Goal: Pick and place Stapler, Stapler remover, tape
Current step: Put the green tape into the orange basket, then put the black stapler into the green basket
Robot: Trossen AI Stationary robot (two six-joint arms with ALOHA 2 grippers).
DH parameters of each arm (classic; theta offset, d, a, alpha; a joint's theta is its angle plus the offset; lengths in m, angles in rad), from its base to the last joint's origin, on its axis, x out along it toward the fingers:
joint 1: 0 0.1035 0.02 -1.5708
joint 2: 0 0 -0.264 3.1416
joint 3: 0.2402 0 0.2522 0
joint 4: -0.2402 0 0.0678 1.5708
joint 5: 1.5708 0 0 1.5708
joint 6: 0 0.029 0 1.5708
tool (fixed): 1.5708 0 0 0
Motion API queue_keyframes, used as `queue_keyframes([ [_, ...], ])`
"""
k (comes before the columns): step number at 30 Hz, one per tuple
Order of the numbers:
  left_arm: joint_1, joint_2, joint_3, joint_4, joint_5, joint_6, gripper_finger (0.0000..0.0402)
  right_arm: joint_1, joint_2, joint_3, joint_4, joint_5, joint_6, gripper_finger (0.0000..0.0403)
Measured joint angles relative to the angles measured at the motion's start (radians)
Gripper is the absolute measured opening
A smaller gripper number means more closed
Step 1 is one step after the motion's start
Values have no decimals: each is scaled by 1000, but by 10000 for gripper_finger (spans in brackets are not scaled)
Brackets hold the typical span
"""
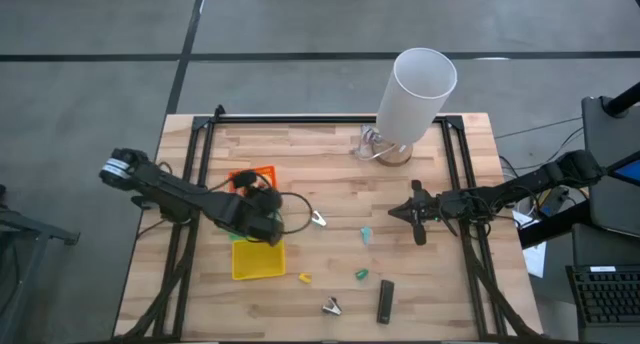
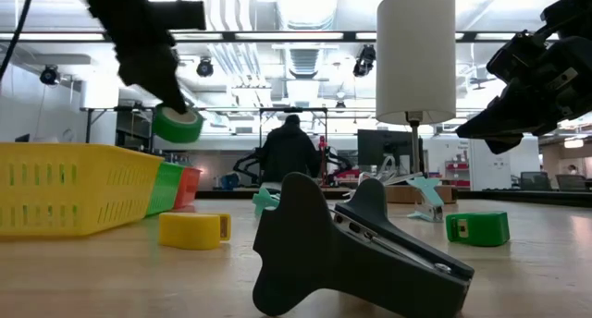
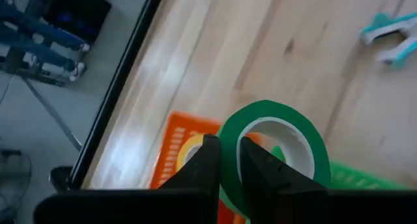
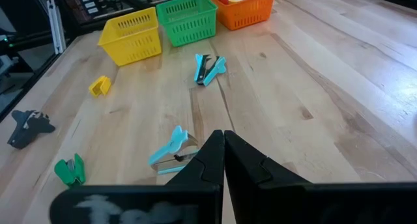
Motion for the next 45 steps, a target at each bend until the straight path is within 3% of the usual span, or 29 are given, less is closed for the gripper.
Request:
queue_keyframes([
  [3,2,-69,-69,3,-16,-38,44,0,0,0,0,0,0,8],
  [7,7,-163,-175,-5,-110,-148,44,0,0,0,0,0,0,8],
  [17,30,-344,-391,5,-115,-484,44,0,0,0,1,42,0,8],
  [30,31,-400,-523,103,-73,-605,46,0,0,0,1,53,0,8],
  [34,32,-399,-523,103,-87,-645,70,0,0,0,0,53,0,8],
  [45,30,-399,-458,121,-142,-605,187,0,0,0,-1,53,0,8],
])
